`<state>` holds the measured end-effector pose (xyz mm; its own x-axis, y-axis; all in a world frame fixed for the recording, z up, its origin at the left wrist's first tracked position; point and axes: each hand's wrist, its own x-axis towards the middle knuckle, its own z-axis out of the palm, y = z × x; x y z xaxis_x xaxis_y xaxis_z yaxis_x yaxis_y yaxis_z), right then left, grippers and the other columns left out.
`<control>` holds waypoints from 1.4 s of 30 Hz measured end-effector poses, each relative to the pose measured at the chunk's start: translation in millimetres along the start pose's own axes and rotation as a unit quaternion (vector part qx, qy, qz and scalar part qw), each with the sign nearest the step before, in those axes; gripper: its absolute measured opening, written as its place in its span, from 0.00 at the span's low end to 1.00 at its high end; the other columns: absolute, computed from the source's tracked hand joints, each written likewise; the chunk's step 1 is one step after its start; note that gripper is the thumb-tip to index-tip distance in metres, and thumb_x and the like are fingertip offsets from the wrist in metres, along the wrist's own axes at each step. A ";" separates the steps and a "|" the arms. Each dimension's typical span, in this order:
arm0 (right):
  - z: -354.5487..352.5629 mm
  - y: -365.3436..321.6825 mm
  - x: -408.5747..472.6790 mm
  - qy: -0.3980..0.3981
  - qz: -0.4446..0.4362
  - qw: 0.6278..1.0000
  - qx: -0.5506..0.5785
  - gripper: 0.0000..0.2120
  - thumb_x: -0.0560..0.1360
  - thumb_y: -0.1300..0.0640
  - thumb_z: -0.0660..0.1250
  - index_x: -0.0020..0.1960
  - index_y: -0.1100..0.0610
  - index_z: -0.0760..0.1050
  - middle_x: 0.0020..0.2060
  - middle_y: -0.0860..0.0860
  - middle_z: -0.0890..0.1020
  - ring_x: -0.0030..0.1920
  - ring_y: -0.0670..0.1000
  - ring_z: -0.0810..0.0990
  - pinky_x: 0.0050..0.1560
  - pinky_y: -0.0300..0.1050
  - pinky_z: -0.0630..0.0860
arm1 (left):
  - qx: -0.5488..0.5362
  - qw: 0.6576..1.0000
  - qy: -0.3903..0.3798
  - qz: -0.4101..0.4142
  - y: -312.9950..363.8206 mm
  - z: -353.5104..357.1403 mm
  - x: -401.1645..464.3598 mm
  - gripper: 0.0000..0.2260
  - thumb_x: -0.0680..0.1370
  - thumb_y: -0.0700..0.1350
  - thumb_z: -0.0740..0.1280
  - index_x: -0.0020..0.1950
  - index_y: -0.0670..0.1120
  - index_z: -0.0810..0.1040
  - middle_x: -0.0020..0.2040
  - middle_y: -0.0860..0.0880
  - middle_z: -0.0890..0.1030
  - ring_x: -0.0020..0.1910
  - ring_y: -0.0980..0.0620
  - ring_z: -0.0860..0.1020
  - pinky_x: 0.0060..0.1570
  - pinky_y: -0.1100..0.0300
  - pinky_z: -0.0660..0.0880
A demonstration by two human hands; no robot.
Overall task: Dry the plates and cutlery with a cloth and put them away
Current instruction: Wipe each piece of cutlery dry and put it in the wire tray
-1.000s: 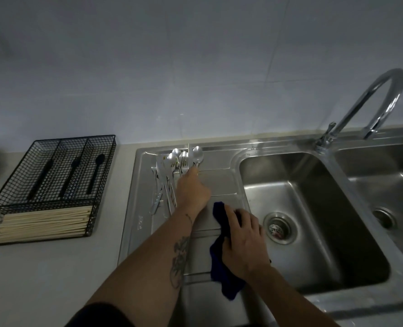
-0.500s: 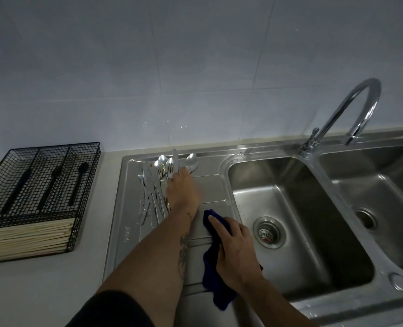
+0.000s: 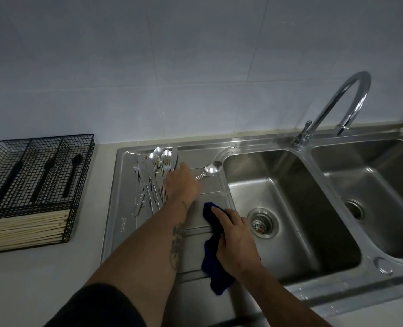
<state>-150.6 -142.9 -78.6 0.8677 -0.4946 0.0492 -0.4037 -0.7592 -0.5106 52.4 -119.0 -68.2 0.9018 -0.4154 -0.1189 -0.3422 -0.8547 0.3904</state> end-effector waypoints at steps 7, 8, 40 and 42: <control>-6.5 1.8 -2.4 0.009 0.030 0.999 0.040 0.33 0.67 0.64 0.59 0.72 0.48 0.65 0.62 0.47 0.72 0.55 0.54 0.74 0.58 0.48 0.74 | -0.159 0.986 -0.051 0.002 3.6 -12.7 -5.6 0.17 0.76 0.37 0.62 0.65 0.45 0.72 0.58 0.44 0.77 0.53 0.45 0.75 0.49 0.56 0.73; -7.9 1.5 -2.4 0.020 0.034 0.998 0.055 0.34 0.67 0.65 0.59 0.72 0.48 0.66 0.61 0.47 0.73 0.55 0.53 0.74 0.58 0.47 0.74 | -0.185 0.981 -0.060 0.003 1.7 -14.8 -7.8 0.18 0.76 0.36 0.62 0.65 0.45 0.73 0.59 0.44 0.77 0.52 0.46 0.74 0.49 0.57 0.73; -14.4 -157.1 0.0 0.130 -0.049 0.978 -0.153 0.32 0.62 0.63 0.68 0.66 0.50 0.71 0.63 0.50 0.74 0.53 0.55 0.69 0.51 0.52 0.73 | -0.030 0.970 0.092 0.221 -144.2 -153.8 -139.0 0.27 0.75 0.45 0.67 0.70 0.58 0.61 0.31 0.53 0.74 0.29 0.58 0.72 0.27 0.63 0.61; -16.3 -164.1 -3.1 0.135 -0.042 0.977 -0.161 0.33 0.62 0.63 0.70 0.66 0.50 0.71 0.63 0.49 0.73 0.53 0.55 0.69 0.52 0.52 0.73 | -0.041 0.967 0.088 0.233 -144.1 -154.3 -142.0 0.27 0.76 0.45 0.68 0.71 0.58 0.61 0.32 0.53 0.74 0.30 0.58 0.73 0.28 0.63 0.62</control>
<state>-91.8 -23.7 19.0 0.8109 -0.4861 0.3259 -0.4427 -0.8737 -0.2017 14.4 111.2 33.3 0.6875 -0.6843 0.2430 -0.7077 -0.5564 0.4354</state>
